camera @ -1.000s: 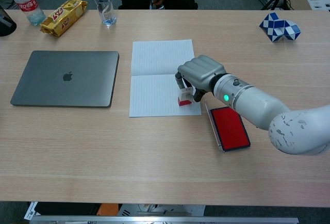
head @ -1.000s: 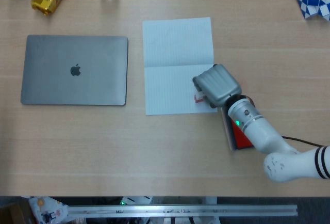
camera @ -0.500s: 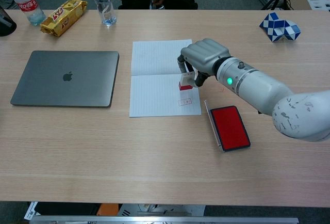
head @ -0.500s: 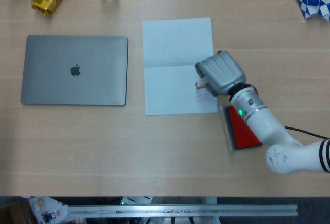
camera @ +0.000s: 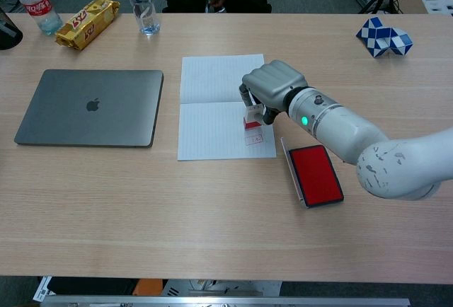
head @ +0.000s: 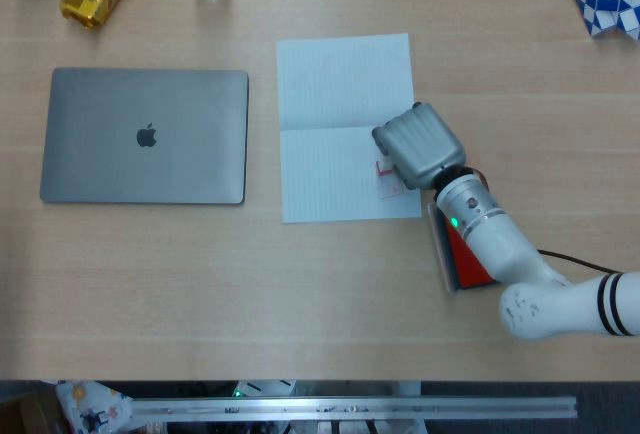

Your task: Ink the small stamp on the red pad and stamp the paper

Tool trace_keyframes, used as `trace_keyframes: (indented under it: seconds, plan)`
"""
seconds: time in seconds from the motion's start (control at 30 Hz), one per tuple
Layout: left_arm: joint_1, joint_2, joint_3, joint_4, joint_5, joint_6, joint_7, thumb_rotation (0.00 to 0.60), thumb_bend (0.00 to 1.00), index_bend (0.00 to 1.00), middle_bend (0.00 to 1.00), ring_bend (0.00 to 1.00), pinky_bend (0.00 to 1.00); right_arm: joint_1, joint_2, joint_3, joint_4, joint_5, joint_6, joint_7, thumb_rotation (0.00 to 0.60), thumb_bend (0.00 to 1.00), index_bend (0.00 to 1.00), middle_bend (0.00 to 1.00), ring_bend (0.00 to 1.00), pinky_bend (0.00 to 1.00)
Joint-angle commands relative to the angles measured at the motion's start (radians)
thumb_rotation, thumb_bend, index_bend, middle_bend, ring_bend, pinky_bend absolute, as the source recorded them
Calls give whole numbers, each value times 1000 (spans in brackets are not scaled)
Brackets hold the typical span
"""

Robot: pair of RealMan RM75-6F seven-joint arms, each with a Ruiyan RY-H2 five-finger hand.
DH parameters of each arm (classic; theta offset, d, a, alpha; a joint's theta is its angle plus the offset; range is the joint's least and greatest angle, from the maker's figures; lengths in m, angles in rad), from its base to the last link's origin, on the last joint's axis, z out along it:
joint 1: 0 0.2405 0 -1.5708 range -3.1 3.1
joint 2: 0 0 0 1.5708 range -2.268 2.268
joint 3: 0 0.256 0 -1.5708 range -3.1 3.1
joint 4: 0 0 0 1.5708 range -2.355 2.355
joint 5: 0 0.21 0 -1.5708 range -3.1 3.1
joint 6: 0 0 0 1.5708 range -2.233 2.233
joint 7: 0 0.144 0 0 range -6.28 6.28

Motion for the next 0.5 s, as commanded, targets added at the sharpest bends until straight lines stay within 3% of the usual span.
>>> trace_keyframes:
  seconds: [0.03,0.5]
  plan:
    - [0,0,0,1,-1,-1,-1,600,208,89,0,13,0,0,-8,-1,10,0,-4,-2,600,370,780,681,555,433]
    - [2,-3,0,9,-5,-4,-6,600,208,89,0,13,0,1,-44,-16,54,9,-15,-34,600,370,781,681,555,433]
